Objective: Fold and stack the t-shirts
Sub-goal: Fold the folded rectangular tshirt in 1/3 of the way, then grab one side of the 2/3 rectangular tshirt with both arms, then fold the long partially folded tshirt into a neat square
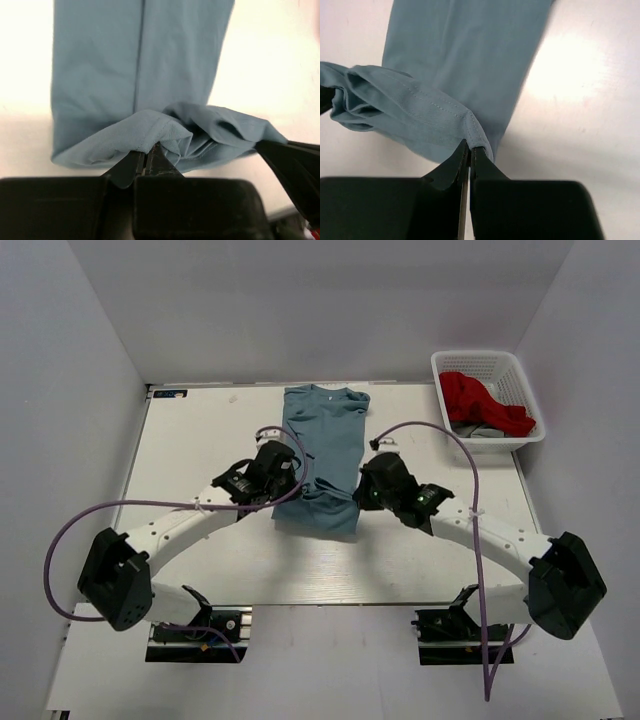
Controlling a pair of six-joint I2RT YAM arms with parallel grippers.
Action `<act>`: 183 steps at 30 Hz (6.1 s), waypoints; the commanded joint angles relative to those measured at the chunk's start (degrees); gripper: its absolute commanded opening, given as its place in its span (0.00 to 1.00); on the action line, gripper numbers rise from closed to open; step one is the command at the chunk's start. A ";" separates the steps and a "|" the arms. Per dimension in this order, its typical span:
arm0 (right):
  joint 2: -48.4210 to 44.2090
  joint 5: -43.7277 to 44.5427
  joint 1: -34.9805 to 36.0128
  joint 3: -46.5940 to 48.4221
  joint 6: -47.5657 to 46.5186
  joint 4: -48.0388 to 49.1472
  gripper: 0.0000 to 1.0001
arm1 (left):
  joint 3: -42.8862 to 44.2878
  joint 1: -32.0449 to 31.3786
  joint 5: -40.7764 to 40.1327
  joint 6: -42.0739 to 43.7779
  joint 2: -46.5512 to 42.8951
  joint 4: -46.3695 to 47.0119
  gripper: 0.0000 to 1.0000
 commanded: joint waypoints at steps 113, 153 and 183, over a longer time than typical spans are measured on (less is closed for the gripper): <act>-17.20 -45.14 -12.84 7.78 -21.78 -17.28 0.00 | -15.06 14.01 51.80 11.36 -29.00 1.13 0.00; 26.55 -48.55 -30.16 13.40 -5.44 29.92 0.00 | 18.40 19.81 -5.52 1.33 22.04 12.38 0.00; 31.04 -43.45 -23.92 14.72 -2.63 32.98 0.90 | 23.00 19.90 24.46 15.31 36.55 24.41 1.00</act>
